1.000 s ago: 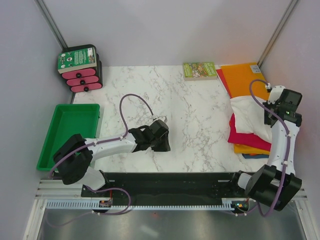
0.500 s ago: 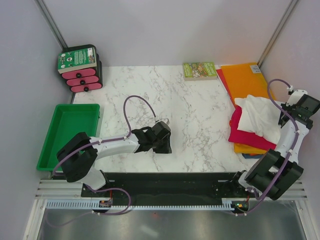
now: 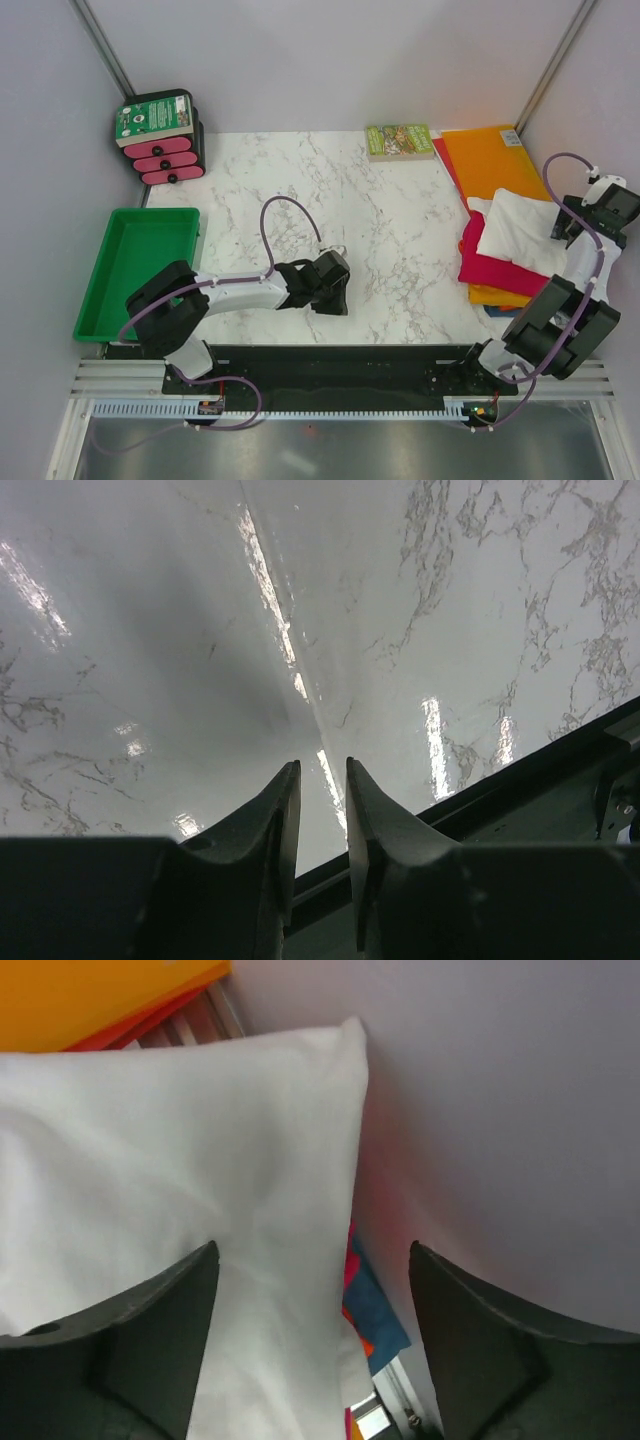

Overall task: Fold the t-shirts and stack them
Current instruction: Put the neatly folded tshirt into the corner of the board with the right arm

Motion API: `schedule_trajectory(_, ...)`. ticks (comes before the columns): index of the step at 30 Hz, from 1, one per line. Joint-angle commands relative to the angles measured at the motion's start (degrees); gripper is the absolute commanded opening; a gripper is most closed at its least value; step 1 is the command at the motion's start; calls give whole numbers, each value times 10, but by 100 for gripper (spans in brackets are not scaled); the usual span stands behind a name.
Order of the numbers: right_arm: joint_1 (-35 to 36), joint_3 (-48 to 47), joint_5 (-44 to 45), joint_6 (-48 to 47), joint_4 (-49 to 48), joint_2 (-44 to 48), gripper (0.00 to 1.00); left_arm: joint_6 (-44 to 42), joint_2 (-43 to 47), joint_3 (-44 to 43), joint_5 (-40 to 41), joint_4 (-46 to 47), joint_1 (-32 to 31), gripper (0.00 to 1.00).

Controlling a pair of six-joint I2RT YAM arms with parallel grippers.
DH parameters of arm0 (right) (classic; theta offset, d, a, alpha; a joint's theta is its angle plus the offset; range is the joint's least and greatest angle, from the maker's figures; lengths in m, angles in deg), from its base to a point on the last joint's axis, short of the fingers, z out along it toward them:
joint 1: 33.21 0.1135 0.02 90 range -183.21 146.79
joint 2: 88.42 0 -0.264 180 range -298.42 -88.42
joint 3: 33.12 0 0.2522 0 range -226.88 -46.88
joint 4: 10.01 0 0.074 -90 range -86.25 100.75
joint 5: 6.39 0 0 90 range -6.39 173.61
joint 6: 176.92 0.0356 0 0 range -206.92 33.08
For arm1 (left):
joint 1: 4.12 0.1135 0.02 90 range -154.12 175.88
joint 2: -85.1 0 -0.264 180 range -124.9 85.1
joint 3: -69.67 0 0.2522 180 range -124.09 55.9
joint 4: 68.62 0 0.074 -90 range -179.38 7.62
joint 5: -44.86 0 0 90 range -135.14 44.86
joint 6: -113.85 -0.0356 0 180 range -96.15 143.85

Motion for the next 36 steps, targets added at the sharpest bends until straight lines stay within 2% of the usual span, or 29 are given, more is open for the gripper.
schedule_trajectory(1,-3,-24,-81,24,-32,77,98,13,-7,-25,-5,16,-10,31)
schedule_trajectory(6,6,-57,-201,48,72,136,98,11,-24,-40,-6,16,-17,31)
schedule_trajectory(7,8,-58,-248,44,91,142,98,11,-26,-41,-6,15,-19,31)
schedule_trajectory(8,12,-57,-267,38,109,149,90,11,-26,-43,-6,16,-20,31)
schedule_trajectory(10,40,-50,-284,23,158,148,81,11,-27,-43,-6,15,-24,31)
schedule_trajectory(11,50,-39,-289,16,174,143,70,12,-28,-43,-6,16,-25,31)
schedule_trajectory(12,69,-30,-290,2,196,140,67,11,-28,-43,-6,16,-25,31)
schedule_trajectory(14,85,1,-286,-7,206,139,64,12,-28,-42,-6,16,-27,31)
schedule_trajectory(19,121,59,-243,-11,179,146,68,12,-24,-37,-6,15,-32,31)
schedule_trajectory(21,121,73,-232,-11,174,133,67,11,-24,-36,-6,14,-32,31)
schedule_trajectory(24,121,85,-217,-18,184,103,56,11,-24,-35,-5,14,-33,31)
schedule_trajectory(25,121,94,-218,-25,188,100,48,12,-23,-33,-6,14,-32,31)
schedule_trajectory(27,120,90,-217,-47,212,102,45,12,-19,-29,-4,15,-33,31)
schedule_trajectory(32,121,61,-200,-109,303,96,52,12,-21,-24,-2,23,-34,31)
schedule_trajectory(36,121,-1,-190,-166,415,21,61,8,-27,-28,-6,27,-34,31)
